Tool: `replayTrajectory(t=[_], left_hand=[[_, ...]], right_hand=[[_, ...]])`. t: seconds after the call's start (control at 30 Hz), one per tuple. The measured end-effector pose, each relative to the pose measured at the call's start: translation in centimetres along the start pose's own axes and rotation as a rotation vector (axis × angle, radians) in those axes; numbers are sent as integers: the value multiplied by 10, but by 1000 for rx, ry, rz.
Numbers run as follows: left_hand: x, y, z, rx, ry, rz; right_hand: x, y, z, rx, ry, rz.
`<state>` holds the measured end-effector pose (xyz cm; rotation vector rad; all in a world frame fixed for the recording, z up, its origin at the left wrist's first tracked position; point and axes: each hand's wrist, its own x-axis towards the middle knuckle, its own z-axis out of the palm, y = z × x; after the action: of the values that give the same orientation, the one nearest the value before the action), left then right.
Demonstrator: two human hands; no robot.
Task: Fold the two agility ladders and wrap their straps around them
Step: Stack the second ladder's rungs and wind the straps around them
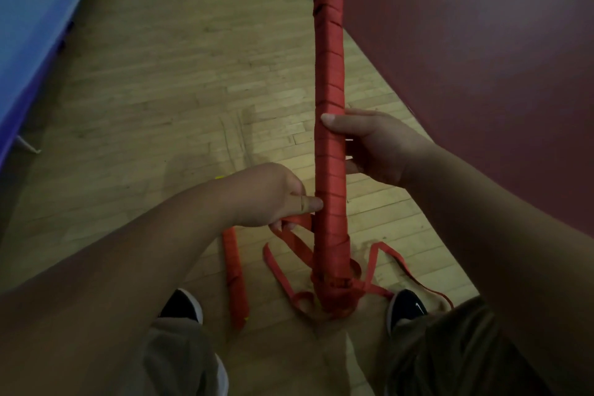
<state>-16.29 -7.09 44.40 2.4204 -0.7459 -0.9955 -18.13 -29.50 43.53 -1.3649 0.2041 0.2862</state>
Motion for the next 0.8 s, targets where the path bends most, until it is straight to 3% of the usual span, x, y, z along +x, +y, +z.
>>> replayTrajectory(t=[0.13, 0.3, 0.5, 0.6, 0.8], left_hand=[[-2, -6, 2, 102, -32, -5], [-8, -1, 0, 52, -100, -62], [-10, 17, 19, 11, 203, -255], [-24, 22, 23, -40, 255, -152], [-62, 35, 15, -236, 157, 3]], right_hand=[[-1, -1, 9, -198, 79, -22], [-5, 2, 28, -341, 223, -78], [-16, 7, 52, -326, 407, -211], [-33, 5, 57, -303, 395, -239], [-73, -16, 53, -125, 204, -195]])
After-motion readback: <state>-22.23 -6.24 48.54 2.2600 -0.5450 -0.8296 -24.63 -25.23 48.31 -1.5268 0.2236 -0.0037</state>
